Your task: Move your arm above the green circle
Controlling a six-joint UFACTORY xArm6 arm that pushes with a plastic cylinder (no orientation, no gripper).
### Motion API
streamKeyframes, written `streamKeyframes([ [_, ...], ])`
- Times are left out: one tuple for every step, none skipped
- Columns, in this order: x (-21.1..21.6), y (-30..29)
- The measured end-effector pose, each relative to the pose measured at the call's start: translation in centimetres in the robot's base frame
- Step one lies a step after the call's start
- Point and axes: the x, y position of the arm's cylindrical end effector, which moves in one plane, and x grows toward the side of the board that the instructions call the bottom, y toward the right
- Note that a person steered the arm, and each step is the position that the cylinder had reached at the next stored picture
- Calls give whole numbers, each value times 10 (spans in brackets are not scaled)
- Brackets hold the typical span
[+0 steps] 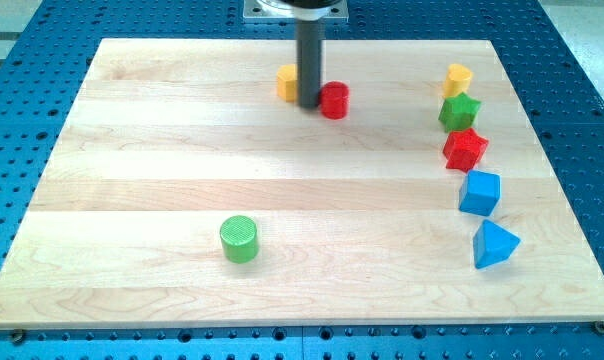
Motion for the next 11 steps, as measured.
streamKeyframes([
  [-1, -5],
  [20, -44],
  [29, -86],
  [29, -105],
  [30, -118],
  [33, -175],
  [33, -204],
  [33, -235],
  [33, -251],
  [35, -237],
  [34, -160],
])
